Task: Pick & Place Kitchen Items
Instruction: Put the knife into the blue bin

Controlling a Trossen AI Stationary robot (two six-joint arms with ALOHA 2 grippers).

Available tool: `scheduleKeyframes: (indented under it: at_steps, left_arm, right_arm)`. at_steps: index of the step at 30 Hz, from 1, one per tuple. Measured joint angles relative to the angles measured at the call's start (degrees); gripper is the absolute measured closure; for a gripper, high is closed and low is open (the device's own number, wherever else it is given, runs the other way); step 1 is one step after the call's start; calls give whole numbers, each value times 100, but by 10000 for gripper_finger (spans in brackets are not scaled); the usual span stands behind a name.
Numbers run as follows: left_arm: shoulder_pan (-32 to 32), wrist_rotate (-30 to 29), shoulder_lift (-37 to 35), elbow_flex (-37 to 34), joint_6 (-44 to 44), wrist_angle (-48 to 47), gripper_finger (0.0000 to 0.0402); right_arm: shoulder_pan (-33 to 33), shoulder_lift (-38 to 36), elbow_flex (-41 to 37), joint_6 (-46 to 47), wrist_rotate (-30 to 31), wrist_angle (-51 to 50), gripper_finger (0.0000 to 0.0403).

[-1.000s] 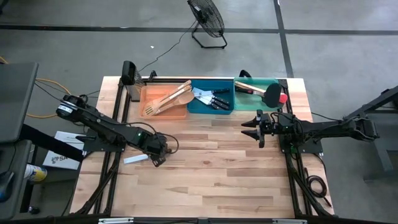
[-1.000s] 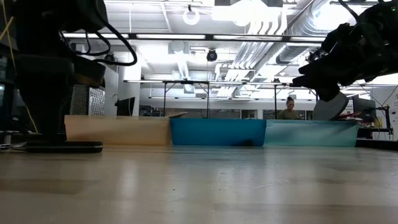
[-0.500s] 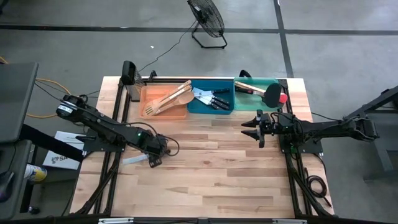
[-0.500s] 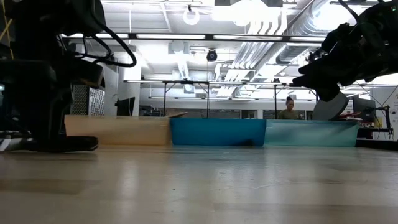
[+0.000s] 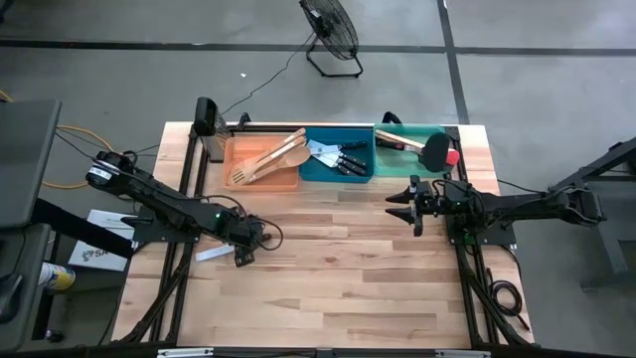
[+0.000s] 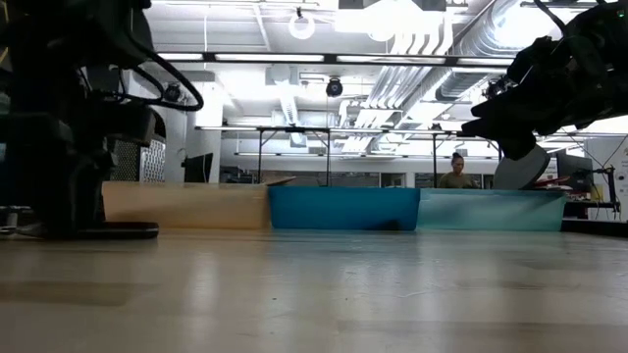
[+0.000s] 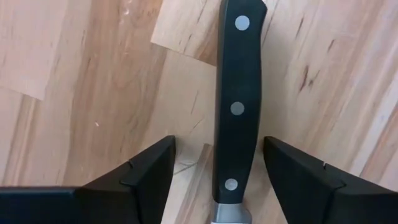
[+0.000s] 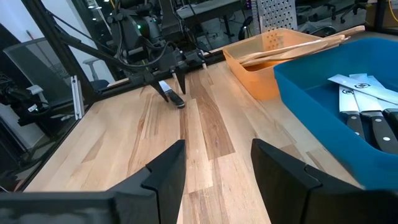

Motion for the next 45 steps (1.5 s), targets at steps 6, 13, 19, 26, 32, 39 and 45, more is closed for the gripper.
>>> scheduleKeyframes:
  at_steps: [6, 13, 19, 26, 32, 39, 45]
  left_arm:
    - [0, -150, 1, -149, -49, 60, 204]
    - [0, -176, 12, -160, -36, 173, 281]
    - [0, -153, 12, -163, -39, 204, 323]
    - [0, -146, 12, -171, -56, 400, 323]
    - [2, -170, 36, -83, -53, 654, 323]
    - [4, -251, 59, 235, 266, 945, 323]
    - [4, -337, 53, 396, 663, 1407, 323]
  right_arm:
    - [0, 0, -1, 0, 1, 1, 229]
    - [0, 1, 0, 0, 1, -1, 229]
    - [0, 0, 0, 0, 1, -1, 229]
    - [0, 1, 0, 1, 1, 0, 229]
    - [0, 0, 0, 1, 1, 1, 229]
    - [0, 0, -2, 0, 1, 1, 229]
    - [0, 2, -2, 2, -1, -1, 229]
